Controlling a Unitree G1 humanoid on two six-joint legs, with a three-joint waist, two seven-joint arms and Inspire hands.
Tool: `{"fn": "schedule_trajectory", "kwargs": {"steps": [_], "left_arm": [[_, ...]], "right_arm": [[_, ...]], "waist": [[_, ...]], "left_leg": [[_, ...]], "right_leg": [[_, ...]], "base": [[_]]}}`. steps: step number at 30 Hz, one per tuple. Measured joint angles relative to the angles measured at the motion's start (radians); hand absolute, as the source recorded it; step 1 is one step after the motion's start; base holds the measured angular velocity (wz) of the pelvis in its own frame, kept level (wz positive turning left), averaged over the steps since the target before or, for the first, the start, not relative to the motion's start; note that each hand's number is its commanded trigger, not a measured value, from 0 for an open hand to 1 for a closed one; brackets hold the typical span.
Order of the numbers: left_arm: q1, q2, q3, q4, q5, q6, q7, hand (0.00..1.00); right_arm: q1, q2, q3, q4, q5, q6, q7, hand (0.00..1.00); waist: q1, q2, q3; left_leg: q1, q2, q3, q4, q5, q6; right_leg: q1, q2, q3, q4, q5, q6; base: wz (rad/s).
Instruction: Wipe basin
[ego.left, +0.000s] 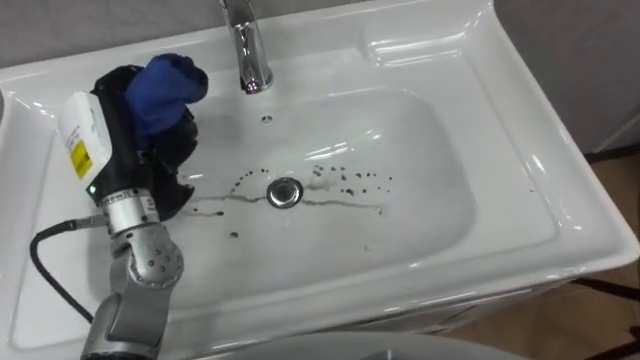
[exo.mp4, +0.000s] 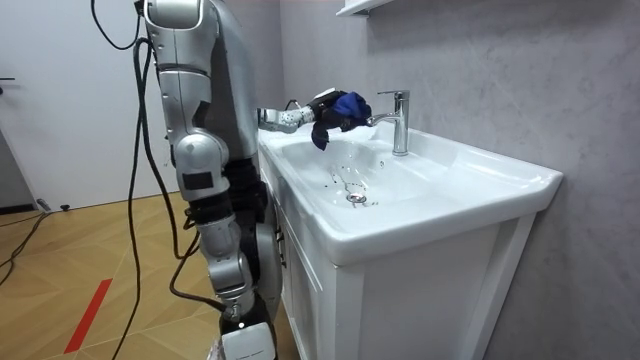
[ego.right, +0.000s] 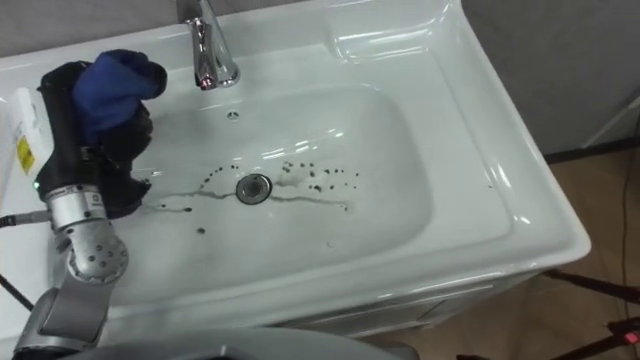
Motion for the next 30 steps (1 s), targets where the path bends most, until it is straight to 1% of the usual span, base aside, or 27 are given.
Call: {"fn": "schedule_trajectory", "kwargs": {"steps": [1, 3, 4, 6, 7, 9, 10, 11, 12, 14, 15, 16, 17, 18, 19, 20, 23, 26, 27, 30], "left_arm": [[0.0, 0.0, -0.005, 0.0, 0.0, 0.001, -0.002, 1.0], [0.003, 0.0, -0.021, 0.0, 0.0, 0.003, -0.022, 1.0], [0.004, 0.0, -0.024, 0.0, -0.001, 0.003, -0.027, 1.0], [0.003, 0.0, -0.031, 0.02, -0.001, 0.002, -0.038, 1.0], [0.003, 0.0, -0.032, 0.034, -0.001, 0.002, -0.038, 1.0], [0.002, 0.0, -0.039, 0.115, -0.002, 0.002, -0.038, 1.0], [0.003, 0.0, -0.042, 0.138, -0.002, 0.004, -0.039, 1.0], [0.011, 0.0, -0.046, 0.175, -0.002, 0.008, -0.048, 1.0], [0.017, 0.0, -0.051, 0.197, -0.002, 0.022, -0.061, 1.0], [0.023, 0.0, -0.052, 0.237, -0.003, 0.028, -0.065, 1.0], [0.025, 0.001, -0.052, 0.27, -0.013, 0.029, -0.064, 1.0], [0.025, 0.002, -0.052, 0.289, -0.015, 0.03, -0.064, 1.0], [0.025, 0.004, -0.052, 0.327, -0.023, 0.034, -0.064, 1.0], [0.024, 0.009, -0.052, 0.346, -0.031, 0.047, -0.068, 1.0], [0.024, 0.012, -0.052, 0.356, -0.031, 0.047, -0.065, 1.0], [0.021, 0.014, -0.049, 0.376, -0.028, 0.047, -0.064, 1.0], [0.008, 0.014, -0.045, 0.405, -0.018, 0.051, -0.067, 1.0], [-0.009, 0.019, -0.042, 0.438, -0.021, 0.074, -0.1, 1.0], [-0.018, 0.022, -0.041, 0.458, -0.018, 0.088, -0.114, 1.0], [-0.021, 0.024, -0.021, 0.48, -0.019, 0.111, -0.14, 1.0]], "right_arm": [[0.001, 0.0, 0.0, 0.0, 0.0, 0.001, 0.0, 0.0], [0.002, -0.001, 0.0, 0.001, -0.003, 0.018, 0.0, 0.0], [0.006, -0.001, 0.002, 0.001, -0.004, 0.02, 0.0, 0.0], [0.009, -0.003, 0.004, 0.0, -0.001, 0.021, -0.001, 0.0], [0.009, -0.005, 0.004, 0.0, -0.001, 0.021, -0.002, 0.0], [0.012, -0.009, 0.004, -0.006, -0.004, 0.022, -0.004, 0.0], [0.015, -0.009, 0.004, -0.008, -0.004, 0.022, -0.005, 0.0], [0.019, -0.009, 0.004, -0.015, -0.004, 0.022, -0.004, 0.0], [0.02, -0.009, 0.004, -0.025, -0.004, 0.024, -0.003, 0.0], [0.021, -0.007, 0.004, -0.025, -0.003, 0.033, -0.001, 0.0], [0.025, -0.007, 0.005, -0.03, -0.009, 0.042, -0.001, 0.0], [0.027, -0.006, 0.004, -0.031, -0.015, 0.043, -0.001, 0.0], [0.029, -0.004, 0.006, -0.031, -0.027, 0.043, -0.002, 0.0], [0.03, -0.003, 0.006, -0.03, -0.037, 0.044, -0.006, 0.0], [0.032, -0.003, 0.006, -0.03, -0.04, 0.045, -0.007, 0.0], [0.038, -0.002, 0.003, -0.031, -0.054, 0.054, -0.009, 0.0], [0.041, 0.005, 0.001, -0.034, -0.09, 0.078, 0.004, 0.0], [0.043, 0.006, 0.0, -0.036, -0.094, 0.111, 0.03, 0.0], [0.042, 0.005, 0.0, -0.037, -0.095, 0.124, 0.039, 0.0], [0.038, 0.004, -0.002, -0.052, -0.11, 0.141, 0.048, 0.0]], "waist": [[0.0, 0.0, 0.0001], [-0.004, -0.002, 0.0028], [-0.005, -0.003, 0.004], [-0.001, 0.0, 0.0088], [-0.002, 0.0, 0.0085], [-0.003, 0.006, 0.0088], [-0.002, 0.007, 0.0089], [-0.002, 0.007, 0.0085], [-0.002, 0.007, 0.008], [-0.002, 0.005, 0.0087], [-0.001, 0.003, 0.0073], [-0.001, 0.003, 0.0069], [-0.005, 0.001, 0.005], [-0.011, 0.005, 0.0023], [-0.016, 0.007, 0.001], [-0.02, 0.011, -0.0011], [-0.019, 0.012, -0.0017], [-0.019, 0.012, -0.0016], [-0.019, 0.012, -0.0015], [-0.017, 0.013, -0.001]], "left_leg": [[0.001, 0.0, 0.0, 0.0, 0.0, 0.0], [0.004, 0.001, 0.002, 0.0, 0.0, 0.0], [0.005, 0.001, 0.002, 0.0, 0.0, 0.0], [0.003, 0.003, 0.004, 0.0, 0.0, 0.0], [0.002, 0.003, 0.005, 0.0, 0.0, 0.0], [-0.003, 0.006, 0.013, 0.001, 0.0, 0.0], [-0.006, 0.007, 0.015, 0.001, 0.0, 0.0], [-0.01, 0.008, 0.018, 0.001, 0.0, 0.0], [-0.014, 0.009, 0.021, 0.001, 0.0, 0.0], [-0.016, 0.009, 0.023, 0.001, 0.0, 0.0], [-0.012, 0.008, 0.027, 0.001, 0.0, 0.0], [-0.01, 0.008, 0.027, 0.0, 0.0, 0.0], [-0.009, 0.008, 0.026, 0.0, 0.0, 0.0], [-0.008, 0.008, 0.026, 0.0, 0.0, 0.0], [-0.007, 0.008, 0.026, 0.0, 0.0, 0.0], [-0.004, 0.008, 0.026, -0.001, 0.0, 0.0], [0.004, 0.009, 0.027, -0.004, 0.0, 0.0], [0.013, 0.009, 0.028, -0.007, 0.0, 0.0], [0.019, 0.01, 0.036, -0.009, 0.0, 0.0], [0.03, 0.013, 0.052, -0.012, 0.0, 0.0]], "right_leg": [[0.001, 0.0, 0.0, 0.0, 0.0, 0.0], [0.005, 0.001, 0.0, 0.0, 0.0, 0.0], [0.005, 0.001, 0.0, 0.0, 0.001, 0.0], [0.001, 0.003, -0.001, 0.001, 0.003, 0.0], [0.0, 0.004, 0.0, 0.002, 0.004, 0.0], [-0.007, 0.006, 0.005, 0.003, 0.007, -0.002], [-0.008, 0.007, 0.01, 0.003, 0.007, -0.002], [-0.011, 0.008, 0.014, 0.002, 0.007, -0.002], [-0.02, 0.009, 0.02, 0.003, 0.007, -0.002], [-0.024, 0.009, 0.025, 0.003, 0.008, -0.002], [-0.023, 0.009, 0.025, 0.002, 0.009, -0.001], [-0.022, 0.009, 0.025, 0.003, 0.009, -0.001], [-0.02, 0.009, 0.024, 0.003, 0.009, -0.001], [-0.021, 0.009, 0.025, 0.002, 0.012, -0.001], [-0.02, 0.008, 0.025, 0.001, 0.012, -0.001], [-0.019, 0.008, 0.026, 0.002, 0.012, -0.001], [-0.015, 0.009, 0.027, 0.002, 0.012, -0.001], [-0.008, 0.009, 0.033, 0.002, 0.012, -0.001], [-0.005, 0.01, 0.036, 0.003, 0.012, -0.001], [-0.005, 0.012, 0.051, 0.012, 0.012, -0.001]], "base": [[0.0], [0.0], [0.0], [-0.02], [-0.06], [-0.07], [-0.08], [-0.08], [-0.07], [-0.04], [-0.06], [-0.05], [-0.04], [0.0], [-0.05], [-0.07], [-0.04], [-0.04], [-0.07], [-0.14]]}}
